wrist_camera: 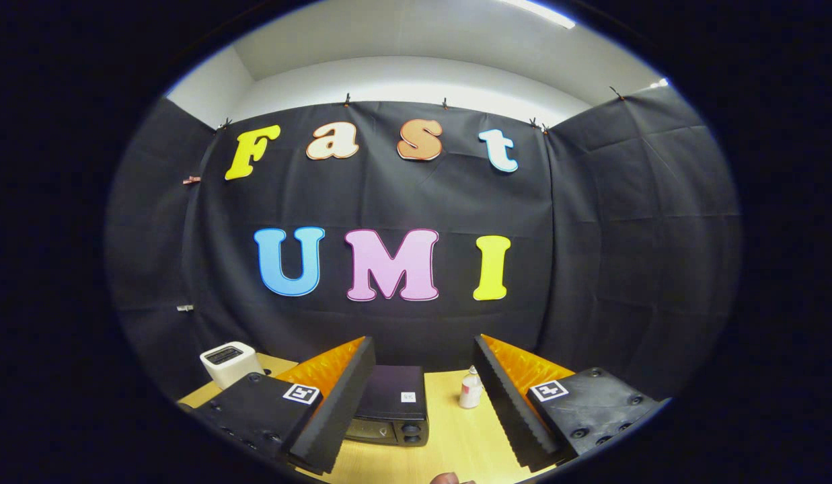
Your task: Open the toaster oven, put the food inside, and close the toaster oven door.
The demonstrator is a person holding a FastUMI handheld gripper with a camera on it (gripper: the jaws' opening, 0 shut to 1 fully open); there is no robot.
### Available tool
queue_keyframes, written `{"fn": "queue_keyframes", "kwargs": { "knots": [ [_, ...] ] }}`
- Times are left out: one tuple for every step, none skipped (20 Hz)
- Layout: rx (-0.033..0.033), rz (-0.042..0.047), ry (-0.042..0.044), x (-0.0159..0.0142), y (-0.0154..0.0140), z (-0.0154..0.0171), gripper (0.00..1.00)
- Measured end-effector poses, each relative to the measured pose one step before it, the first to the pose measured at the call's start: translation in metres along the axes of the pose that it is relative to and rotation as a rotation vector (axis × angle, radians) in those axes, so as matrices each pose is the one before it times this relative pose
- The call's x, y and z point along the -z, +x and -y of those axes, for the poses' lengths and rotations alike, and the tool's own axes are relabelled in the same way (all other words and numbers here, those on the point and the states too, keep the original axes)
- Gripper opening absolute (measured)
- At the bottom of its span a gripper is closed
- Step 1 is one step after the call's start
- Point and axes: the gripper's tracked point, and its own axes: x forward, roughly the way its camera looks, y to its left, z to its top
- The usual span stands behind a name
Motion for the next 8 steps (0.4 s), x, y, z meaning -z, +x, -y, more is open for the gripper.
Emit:
{"fn": "queue_keyframes", "kwargs": {
  "knots": [
    [0.00493, 0.00231, 0.00985, -0.00092, 0.00044, 0.00613, 0.97],
    [0.00801, -0.00528, 0.00263, 0.00167, 0.00011, 0.00518, 0.97],
    [0.00294, -0.00770, 0.00350, 0.00279, -0.00105, 0.00369, 0.97],
    [0.00264, -0.00151, 0.00125, 0.00117, -0.00147, 0.00180, 0.97],
    [0.00350, -0.00217, -0.00117, -0.00023, 0.00023, 0.00276, 0.97],
    [0.00323, -0.00065, -0.00459, 0.00111, 0.00002, 0.00086, 0.97],
    [0.00207, 0.00153, -0.01145, -0.00055, -0.00075, 0.00116, 0.97],
    [0.00186, 0.00193, -0.01482, -0.00023, -0.00191, 0.00108, 0.97]
  ]
}}
